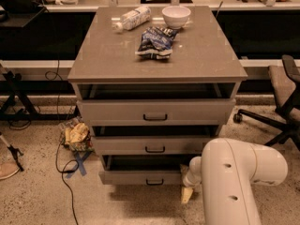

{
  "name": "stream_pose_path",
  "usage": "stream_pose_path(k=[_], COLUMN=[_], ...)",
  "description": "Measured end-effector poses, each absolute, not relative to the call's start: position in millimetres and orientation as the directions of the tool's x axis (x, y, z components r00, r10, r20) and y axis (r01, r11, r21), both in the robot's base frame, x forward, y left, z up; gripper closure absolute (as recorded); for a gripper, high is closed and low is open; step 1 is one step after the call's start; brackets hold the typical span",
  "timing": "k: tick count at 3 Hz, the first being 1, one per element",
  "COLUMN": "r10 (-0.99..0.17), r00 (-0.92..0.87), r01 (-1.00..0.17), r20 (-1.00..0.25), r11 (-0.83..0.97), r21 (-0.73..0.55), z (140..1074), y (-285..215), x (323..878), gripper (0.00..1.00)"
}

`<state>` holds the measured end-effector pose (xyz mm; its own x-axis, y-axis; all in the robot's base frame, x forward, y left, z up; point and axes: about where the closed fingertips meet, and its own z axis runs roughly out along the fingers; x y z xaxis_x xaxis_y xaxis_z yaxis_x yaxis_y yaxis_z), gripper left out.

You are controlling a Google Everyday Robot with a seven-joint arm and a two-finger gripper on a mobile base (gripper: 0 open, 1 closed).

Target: Open bottom drawer

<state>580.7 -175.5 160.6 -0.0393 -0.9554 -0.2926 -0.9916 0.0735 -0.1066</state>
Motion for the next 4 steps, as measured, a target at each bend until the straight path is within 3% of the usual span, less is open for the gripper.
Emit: stream_pose_path(k=[1, 3, 4], r10=[-0.955, -0.950, -0.940], r00=[-0.046, -0.049, -0.063], r01=[-0.995, -0.996, -0.991], r20=[-0.294, -0.308, -0.336], r11=[0.071, 0.071, 0.098], r21=[-0.075, -0.062, -0.087], z=[159.3, 160.4, 167.2], y=[-177.2, -179.4, -187.5], x=[571.1, 561.9, 546.7], gripper=[0.18, 0.64, 0.95])
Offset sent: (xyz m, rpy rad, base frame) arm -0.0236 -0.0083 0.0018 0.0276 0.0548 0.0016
